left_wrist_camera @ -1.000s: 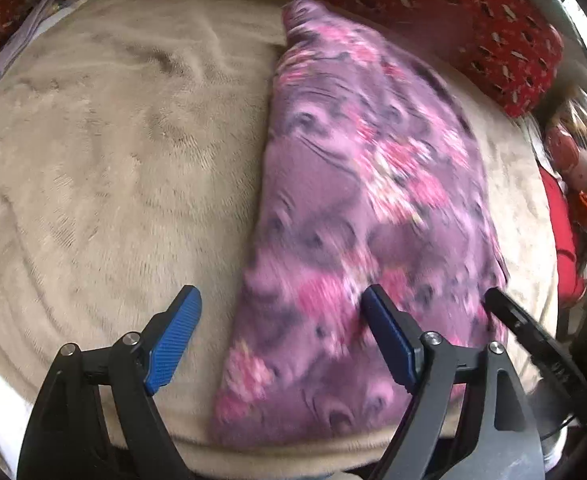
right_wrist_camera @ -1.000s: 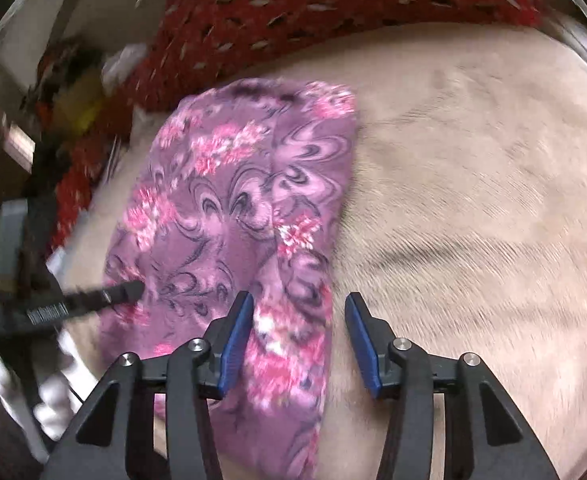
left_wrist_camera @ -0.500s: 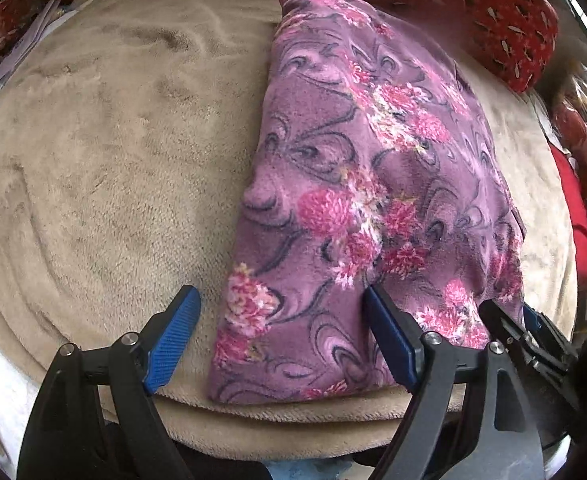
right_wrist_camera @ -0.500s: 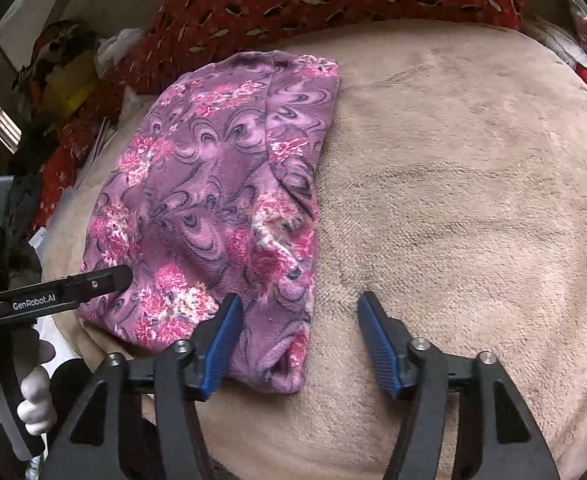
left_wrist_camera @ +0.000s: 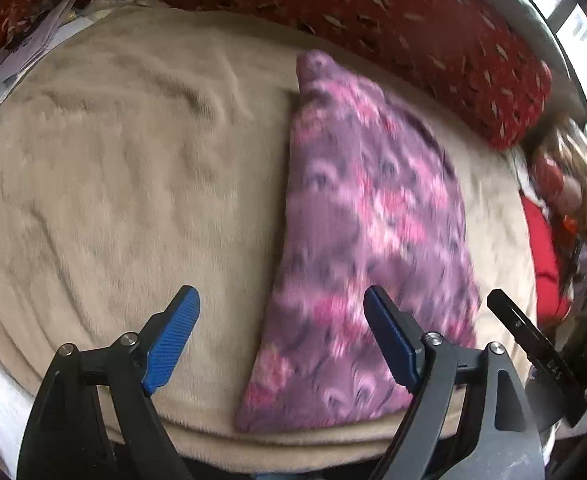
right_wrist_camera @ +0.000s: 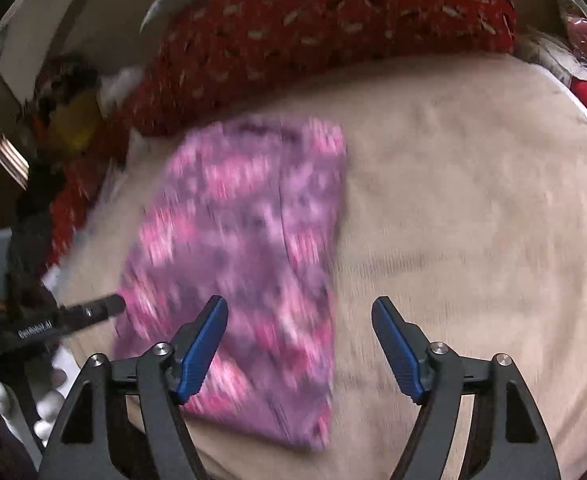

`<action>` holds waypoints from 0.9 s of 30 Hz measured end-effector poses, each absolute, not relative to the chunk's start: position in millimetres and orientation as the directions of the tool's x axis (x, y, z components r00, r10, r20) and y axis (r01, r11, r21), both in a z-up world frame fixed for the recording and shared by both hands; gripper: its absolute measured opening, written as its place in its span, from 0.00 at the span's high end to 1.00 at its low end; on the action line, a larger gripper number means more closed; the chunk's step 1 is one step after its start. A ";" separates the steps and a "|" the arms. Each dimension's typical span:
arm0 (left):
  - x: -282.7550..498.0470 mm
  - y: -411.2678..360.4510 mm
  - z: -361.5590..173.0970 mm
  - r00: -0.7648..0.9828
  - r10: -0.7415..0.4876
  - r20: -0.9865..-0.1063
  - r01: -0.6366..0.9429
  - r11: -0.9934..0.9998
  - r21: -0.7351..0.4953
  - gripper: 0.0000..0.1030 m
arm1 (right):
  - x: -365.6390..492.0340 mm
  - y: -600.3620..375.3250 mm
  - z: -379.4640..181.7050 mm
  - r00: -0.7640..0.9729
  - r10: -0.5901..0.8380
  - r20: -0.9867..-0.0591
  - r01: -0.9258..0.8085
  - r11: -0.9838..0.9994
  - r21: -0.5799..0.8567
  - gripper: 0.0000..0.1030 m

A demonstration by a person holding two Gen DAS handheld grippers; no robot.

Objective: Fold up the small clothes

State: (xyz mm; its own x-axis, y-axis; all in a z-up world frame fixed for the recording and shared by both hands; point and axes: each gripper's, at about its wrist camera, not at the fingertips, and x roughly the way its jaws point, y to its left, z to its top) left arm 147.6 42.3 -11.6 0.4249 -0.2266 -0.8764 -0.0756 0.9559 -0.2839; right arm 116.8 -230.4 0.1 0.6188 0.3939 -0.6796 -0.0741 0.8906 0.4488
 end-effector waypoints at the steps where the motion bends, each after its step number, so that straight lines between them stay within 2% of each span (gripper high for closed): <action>1: 154.3 43.3 -11.9 0.426 -0.223 -0.877 -0.083 0.955 -0.284 0.18 | 122.8 -229.4 0.8 0.630 0.393 -0.670 -0.078 0.890 0.449 0.43; 3: 168.3 44.5 -22.9 0.405 -0.194 -0.894 -0.108 0.960 -0.258 0.18 | 135.8 -223.6 -8.8 0.620 0.372 -0.691 -0.060 0.900 0.431 0.46; 5: 177.7 41.9 -38.5 0.359 -0.215 -0.908 -0.108 0.957 -0.270 0.16 | 148.8 -219.2 -34.2 0.539 0.343 -0.769 -0.033 0.921 0.388 0.48; 6: 180.2 43.1 -42.1 0.342 -0.237 -0.909 -0.104 0.952 -0.287 0.16 | 153.0 -219.5 -41.7 0.523 0.355 -0.775 -0.025 0.915 0.402 0.48; 8: 181.9 44.9 -33.8 0.364 -0.262 -0.894 -0.072 0.949 -0.308 0.17 | 155.3 -226.7 -32.8 0.561 0.379 -0.736 -0.011 0.892 0.451 0.50; 11: 195.4 38.7 -18.6 0.412 -0.229 -0.882 -0.036 0.963 -0.267 0.17 | 169.8 -229.4 -13.9 0.606 0.386 -0.695 -0.026 0.883 0.469 0.52; 14: 212.2 29.8 -24.6 0.401 -0.205 -0.893 -0.038 0.970 -0.239 0.17 | 196.3 -225.0 -7.2 0.612 0.362 -0.703 -0.019 0.896 0.444 0.49; 16: 225.1 25.5 -38.0 0.374 -0.192 -0.907 -0.051 0.973 -0.227 0.16 | 215.1 -220.7 -20.0 0.574 0.338 -0.746 0.014 0.907 0.421 0.50; 17: 229.3 26.8 -47.4 0.351 -0.214 -0.912 -0.063 0.966 -0.251 0.15 | 226.0 -221.8 -25.1 0.541 0.325 -0.775 0.026 0.915 0.402 0.48; 18: 234.3 28.2 -49.9 0.343 -0.230 -0.911 -0.078 0.959 -0.272 0.11 | 230.6 -222.6 -30.9 0.528 0.324 -0.785 0.028 0.917 0.397 0.42; 19: 232.1 33.2 -50.0 0.338 -0.246 -0.909 -0.098 0.951 -0.293 0.11 | 230.1 -226.7 -29.3 0.540 0.329 -0.775 0.023 0.914 0.405 0.41; 22: 218.9 45.1 -45.8 0.330 -0.289 -0.899 -0.104 0.935 -0.339 0.11 | 219.9 -232.9 -20.8 0.521 0.336 -0.785 0.001 0.919 0.394 0.40; 25: 195.5 49.5 -43.5 0.341 -0.296 -0.892 -0.083 0.936 -0.342 0.11 | 182.4 -238.3 -21.4 0.447 0.478 -0.756 -0.121 0.870 0.479 0.38; 27: 182.8 51.5 -48.3 0.337 -0.310 -0.889 -0.092 0.929 -0.358 0.11 | 159.9 -236.6 -28.9 0.420 0.430 -0.799 -0.161 0.902 0.401 0.37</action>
